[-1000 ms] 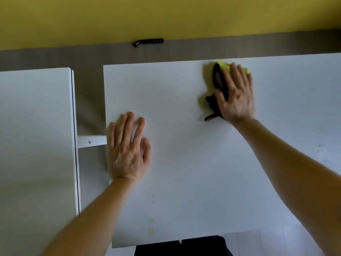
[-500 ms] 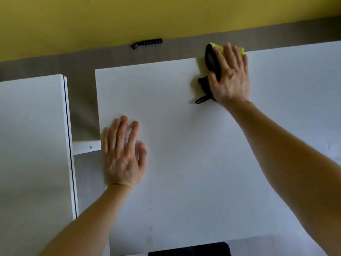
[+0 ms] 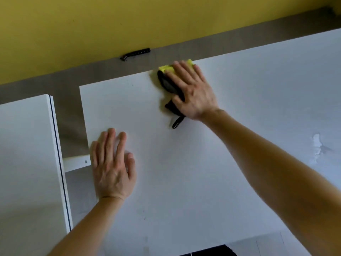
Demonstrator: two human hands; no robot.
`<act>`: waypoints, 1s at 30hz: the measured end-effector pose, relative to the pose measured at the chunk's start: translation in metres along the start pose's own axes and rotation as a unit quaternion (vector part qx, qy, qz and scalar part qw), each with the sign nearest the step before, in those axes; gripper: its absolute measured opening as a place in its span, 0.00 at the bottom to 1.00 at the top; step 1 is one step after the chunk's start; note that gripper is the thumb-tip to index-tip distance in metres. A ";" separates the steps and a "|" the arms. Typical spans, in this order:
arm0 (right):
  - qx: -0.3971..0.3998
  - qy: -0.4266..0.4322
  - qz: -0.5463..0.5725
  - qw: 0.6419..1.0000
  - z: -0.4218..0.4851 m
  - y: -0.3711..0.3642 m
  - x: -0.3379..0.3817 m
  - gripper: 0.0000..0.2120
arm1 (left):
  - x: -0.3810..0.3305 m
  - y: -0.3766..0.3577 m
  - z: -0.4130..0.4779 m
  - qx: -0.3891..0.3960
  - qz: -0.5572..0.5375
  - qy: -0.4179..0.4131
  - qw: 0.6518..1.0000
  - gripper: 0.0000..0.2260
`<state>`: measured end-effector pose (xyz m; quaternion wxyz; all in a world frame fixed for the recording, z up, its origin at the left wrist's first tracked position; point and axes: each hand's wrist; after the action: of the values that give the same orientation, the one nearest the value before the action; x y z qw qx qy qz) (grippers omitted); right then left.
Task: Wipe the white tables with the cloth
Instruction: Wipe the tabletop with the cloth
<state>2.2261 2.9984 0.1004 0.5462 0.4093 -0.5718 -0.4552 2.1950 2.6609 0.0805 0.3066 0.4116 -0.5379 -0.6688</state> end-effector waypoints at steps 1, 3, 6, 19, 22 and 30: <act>-0.023 -0.078 -0.003 0.997 -0.018 0.009 -0.037 0.38 | -0.001 0.000 0.000 -0.002 0.001 -0.001 1.000 0.26; -0.053 -0.235 -0.010 0.971 -0.049 0.024 -0.088 0.38 | -0.001 -0.001 0.000 -0.005 0.001 -0.006 1.000 0.26; -0.054 -0.322 -0.023 0.945 -0.039 0.019 -0.064 0.40 | 0.000 -0.002 0.000 -0.006 0.007 -0.007 1.000 0.26; 0.018 0.064 -0.019 0.998 -0.019 0.000 0.018 0.36 | -0.050 0.012 -0.006 0.003 0.087 0.059 0.994 0.26; -0.029 -0.091 -0.038 0.995 -0.066 0.029 -0.099 0.35 | -0.110 -0.004 -0.004 0.016 0.049 0.021 0.998 0.28; -0.044 -0.105 -0.022 0.993 -0.055 0.023 -0.083 0.39 | -0.143 -0.032 0.006 -0.007 0.013 -0.058 0.998 0.28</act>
<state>2.2874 3.0802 0.1011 0.4907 0.3471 -0.5961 -0.5323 2.2587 2.7933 0.0812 0.2862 0.3633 -0.5552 -0.6912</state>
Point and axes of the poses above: each hand's wrist, its own z-axis towards the middle knuckle, its own y-axis out of the back of the hand, x = y × z, and after that the axes turned 14 degrees about y, right-handed
